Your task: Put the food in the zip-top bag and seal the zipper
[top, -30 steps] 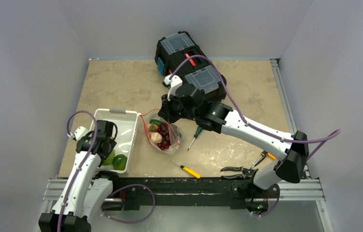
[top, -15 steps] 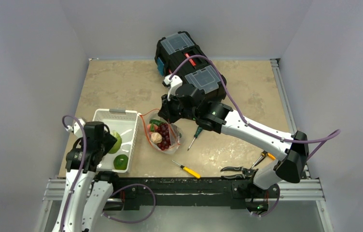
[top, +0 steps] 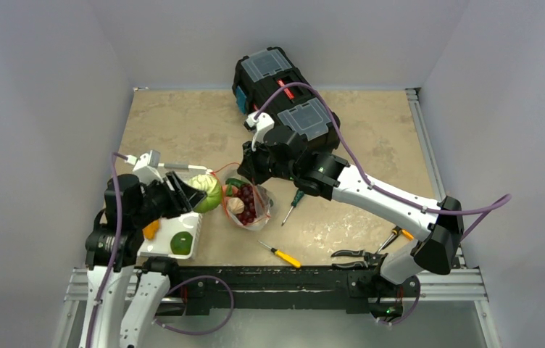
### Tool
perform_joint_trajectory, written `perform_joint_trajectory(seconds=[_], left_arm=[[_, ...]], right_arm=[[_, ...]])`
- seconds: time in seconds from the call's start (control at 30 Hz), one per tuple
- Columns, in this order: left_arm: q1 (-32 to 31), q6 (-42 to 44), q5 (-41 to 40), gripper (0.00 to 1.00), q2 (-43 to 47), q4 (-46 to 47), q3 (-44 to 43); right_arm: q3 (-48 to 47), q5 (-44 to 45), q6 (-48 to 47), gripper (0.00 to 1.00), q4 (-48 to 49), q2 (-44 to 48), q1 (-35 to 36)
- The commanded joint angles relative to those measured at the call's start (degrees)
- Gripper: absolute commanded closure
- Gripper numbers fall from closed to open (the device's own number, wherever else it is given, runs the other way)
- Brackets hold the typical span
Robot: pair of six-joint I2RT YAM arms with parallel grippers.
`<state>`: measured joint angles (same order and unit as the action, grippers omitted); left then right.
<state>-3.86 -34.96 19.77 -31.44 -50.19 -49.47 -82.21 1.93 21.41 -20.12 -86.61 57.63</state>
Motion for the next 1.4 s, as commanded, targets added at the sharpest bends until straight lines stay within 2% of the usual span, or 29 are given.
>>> perform_joint_trajectory(seconds=[0.0,0.1,0.27,0.37,0.43,0.57,0.7,0.87,0.93,1.07,1.17,1.23,1.27,1.3,1.33,1.37], left_arm=[[0.1,6.2,12.5,0.76,4.1,6.2,-4.8],[0.2,7.7,18.1,0.74,4.6,7.6,-6.4],[-0.1,3.1,32.1,0.73,1.8,16.2,-6.3],[-2.5,3.4,34.0,0.73,-0.6,17.6,-5.8],[-6.4,5.9,31.8,0.73,-2.3,16.4,-5.8],[-15.9,10.4,18.7,0.73,-7.3,9.6,-7.8],[-17.5,10.9,7.6,0.77,-10.6,4.5,-8.8],[-17.5,9.8,4.7,0.76,-9.8,4.7,-7.5],[-17.5,8.7,3.3,0.73,-10.3,5.0,-7.6],[-17.6,6.4,4.6,0.68,-14.7,4.6,-10.6],[-17.5,4.3,2.7,0.65,-17.4,3.4,-13.7],[-17.5,3.7,0.5,0.60,-19.6,1.6,-15.8],[-17.5,3.4,-0.3,0.53,-20.5,0.8,-16.8],[-17.5,3.3,-0.7,0.42,-21.2,0.4,-17.5],[-17.6,2.6,-1.1,0.24,-21.8,0.6,-18.3],[-17.5,2.3,-1.3,0.18,-21.5,0.8,-18.4]], right_arm=[[-2.0,0.2,0.1,1.00,3.2,1.4,-0.1],[-2.2,0.0,0.1,1.00,3.1,1.1,0.0],[-2.9,-0.4,0.1,1.00,2.9,0.9,0.0],[-3.2,-0.9,0.1,1.00,3.0,0.8,0.0],[-3.4,-1.1,0.1,1.00,3.0,0.5,0.0],[-3.9,-1.2,0.2,1.00,2.7,0.1,0.0],[-4.7,-0.8,0.1,1.00,2.0,0.0,0.0],[-4.4,-0.9,-0.1,1.00,2.2,0.0,0.0],[-4.3,-1.1,0.0,1.00,2.4,-0.2,0.0],[-4.3,-1.1,0.0,1.00,2.6,-0.4,0.0],[-4.3,-0.8,0.0,1.00,2.6,-0.2,0.0],[-4.0,-0.8,0.1,1.00,2.8,0.1,0.0],[-3.9,-0.8,0.1,1.00,2.9,0.2,0.0],[-3.9,-0.8,0.1,1.00,3.0,0.2,-0.1],[-3.7,-0.8,0.2,1.00,2.8,0.4,0.0],[-3.5,-0.7,0.2,1.00,2.8,0.6,-0.1]])
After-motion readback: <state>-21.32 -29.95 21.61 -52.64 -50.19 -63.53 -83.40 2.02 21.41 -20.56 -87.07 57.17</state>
